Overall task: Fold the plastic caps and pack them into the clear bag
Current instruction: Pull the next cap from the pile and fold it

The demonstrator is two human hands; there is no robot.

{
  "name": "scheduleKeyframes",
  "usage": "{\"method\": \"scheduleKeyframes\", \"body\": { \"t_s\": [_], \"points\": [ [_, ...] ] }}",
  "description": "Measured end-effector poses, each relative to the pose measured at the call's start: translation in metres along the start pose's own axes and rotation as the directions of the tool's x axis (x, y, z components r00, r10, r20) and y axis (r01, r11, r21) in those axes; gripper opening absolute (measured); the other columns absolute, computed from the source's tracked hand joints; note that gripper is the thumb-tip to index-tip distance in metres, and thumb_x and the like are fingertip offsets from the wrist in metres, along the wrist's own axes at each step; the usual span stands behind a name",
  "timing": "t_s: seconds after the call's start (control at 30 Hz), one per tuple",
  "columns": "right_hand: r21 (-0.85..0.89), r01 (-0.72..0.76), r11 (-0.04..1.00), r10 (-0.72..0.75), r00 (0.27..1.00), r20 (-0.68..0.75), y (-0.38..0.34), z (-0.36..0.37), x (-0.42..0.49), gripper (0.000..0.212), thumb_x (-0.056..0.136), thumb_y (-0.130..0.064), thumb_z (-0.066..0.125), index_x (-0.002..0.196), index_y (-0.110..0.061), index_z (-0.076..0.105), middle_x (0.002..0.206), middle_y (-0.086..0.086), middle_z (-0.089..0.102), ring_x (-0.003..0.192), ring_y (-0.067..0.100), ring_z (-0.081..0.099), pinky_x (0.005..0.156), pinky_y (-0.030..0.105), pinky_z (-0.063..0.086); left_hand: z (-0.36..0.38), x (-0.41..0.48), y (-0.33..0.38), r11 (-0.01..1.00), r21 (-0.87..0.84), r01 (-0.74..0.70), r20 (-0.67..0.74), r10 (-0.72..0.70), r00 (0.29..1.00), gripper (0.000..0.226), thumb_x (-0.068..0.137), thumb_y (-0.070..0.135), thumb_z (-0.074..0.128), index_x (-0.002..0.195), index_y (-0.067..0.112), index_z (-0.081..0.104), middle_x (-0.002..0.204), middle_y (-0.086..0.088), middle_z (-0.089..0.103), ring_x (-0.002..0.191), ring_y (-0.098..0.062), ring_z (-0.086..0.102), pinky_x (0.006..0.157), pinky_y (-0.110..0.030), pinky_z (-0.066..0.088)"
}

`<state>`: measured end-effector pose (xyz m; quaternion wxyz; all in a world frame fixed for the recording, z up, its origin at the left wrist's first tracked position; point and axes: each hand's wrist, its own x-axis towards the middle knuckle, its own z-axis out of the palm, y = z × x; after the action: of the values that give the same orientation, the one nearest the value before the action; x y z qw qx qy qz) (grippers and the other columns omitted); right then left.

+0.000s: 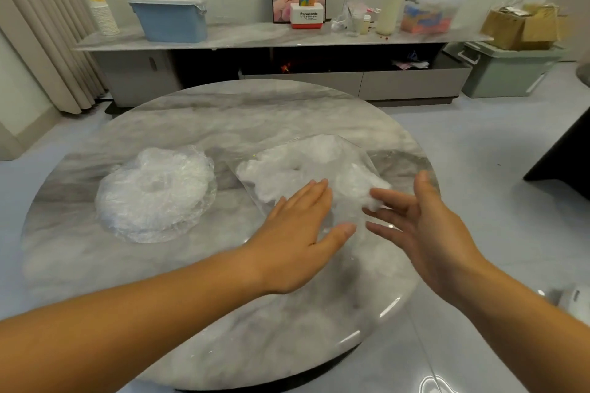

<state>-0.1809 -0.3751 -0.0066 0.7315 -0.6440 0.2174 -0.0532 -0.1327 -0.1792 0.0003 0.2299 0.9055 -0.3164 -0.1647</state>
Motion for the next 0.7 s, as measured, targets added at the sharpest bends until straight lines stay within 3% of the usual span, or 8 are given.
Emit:
{"method": "scheduleKeyframes", "body": {
  "t_s": [0.13,0.3,0.43,0.6,0.7],
  "points": [
    [0.162,-0.119,0.98,0.087,0.977,0.194,-0.002,0.017,0.011,0.075,0.1,-0.066,0.026,0.13,-0.008,0.062,0.133,0.008,0.066,0.124,0.019,0.062,0.106,0.041,0.05,-0.002,-0.005,-0.006,0.993,-0.119,0.004,-0.009,-0.006,1.0,0.078,0.095,0.067,0.024,0.16,0.031,-0.001,0.164,0.023,-0.011,0.146,0.01,-0.016,0.126,-0.039,0.001],
    [0.121,-0.192,0.974,0.155,0.952,0.264,-0.004,0.038,0.025,0.088,0.097,-0.072,0.023,0.147,-0.003,0.046,0.149,0.009,0.053,0.136,0.021,0.052,0.115,0.043,0.041,-0.001,-0.008,-0.017,0.991,-0.128,-0.043,-0.032,0.039,0.999,0.065,0.097,0.065,0.025,0.156,0.038,0.023,0.164,0.023,-0.016,0.143,0.01,-0.026,0.126,-0.041,-0.003],
    [0.005,-0.177,0.984,0.173,0.967,0.185,-0.004,0.044,0.03,0.088,0.096,-0.074,0.024,0.142,-0.005,0.052,0.142,0.01,0.057,0.126,0.022,0.059,0.11,0.041,0.046,0.0,-0.003,-0.023,1.0,-0.024,0.002,-0.007,-0.002,1.0,0.073,0.099,0.064,0.019,0.16,0.028,0.001,0.163,0.019,-0.022,0.145,0.007,-0.026,0.125,-0.038,-0.005],
    [-0.136,-0.104,0.985,0.117,0.989,0.091,-0.006,0.038,0.026,0.075,0.097,-0.072,0.023,0.127,-0.016,0.061,0.123,0.002,0.067,0.111,0.017,0.067,0.093,0.034,0.054,-0.004,-0.008,-0.025,0.993,-0.12,-0.013,0.006,0.014,1.0,0.078,0.097,0.065,0.023,0.158,0.031,-0.012,0.161,0.024,-0.023,0.142,0.012,-0.024,0.125,-0.031,-0.006],
    [-0.149,-0.062,0.987,0.086,0.983,0.162,-0.007,0.041,0.028,0.082,0.089,-0.079,0.023,0.128,-0.02,0.064,0.128,-0.004,0.067,0.119,0.011,0.062,0.103,0.037,0.049,-0.004,-0.014,-0.027,0.974,-0.227,-0.002,0.053,0.014,0.999,0.085,0.089,0.072,0.021,0.157,0.034,-0.012,0.159,0.029,-0.024,0.141,0.015,-0.025,0.125,-0.03,-0.006]
  ]
}}
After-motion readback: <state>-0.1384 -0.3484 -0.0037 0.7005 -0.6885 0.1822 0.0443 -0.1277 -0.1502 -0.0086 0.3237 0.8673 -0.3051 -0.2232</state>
